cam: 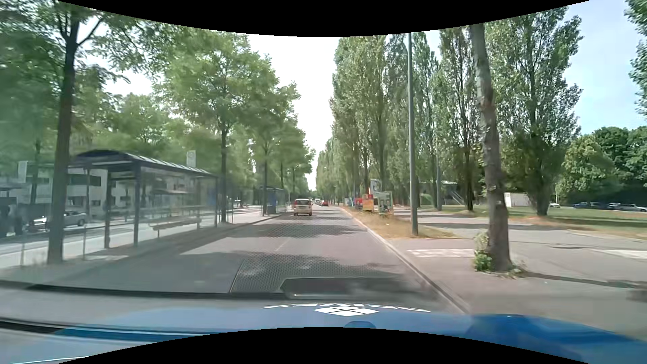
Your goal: Follow the waypoints while adhering to traffic rules and regulations
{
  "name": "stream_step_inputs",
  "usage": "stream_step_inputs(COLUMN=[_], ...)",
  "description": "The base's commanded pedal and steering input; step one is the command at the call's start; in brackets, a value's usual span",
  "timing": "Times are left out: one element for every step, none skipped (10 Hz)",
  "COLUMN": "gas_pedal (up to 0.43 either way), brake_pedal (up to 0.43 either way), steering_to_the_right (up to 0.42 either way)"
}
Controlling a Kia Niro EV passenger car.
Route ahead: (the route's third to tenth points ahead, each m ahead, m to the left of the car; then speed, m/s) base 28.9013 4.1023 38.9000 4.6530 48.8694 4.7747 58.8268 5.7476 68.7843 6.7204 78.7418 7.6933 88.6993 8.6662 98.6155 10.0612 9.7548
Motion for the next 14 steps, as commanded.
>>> stream_step_inputs(gas_pedal=[0.177, 0.177, 0.177, 0.177, 0.177, 0.177, 0.177, 0.177, 0.177, 0.177, 0.177, 0.177, 0.177, 0.177], brake_pedal=[0.0, 0.0, 0.0, 0.0, 0.0, 0.0, 0.0, 0.0, 0.0, 0.0, 0.0, 0.0, 0.0, 0.0], steering_to_the_right=[-0.011, -0.011, -0.009, -0.009, -0.009, -0.008, -0.005, -0.004, -0.004, -0.003, -0.002, -0.002, -0.002, -0.002])
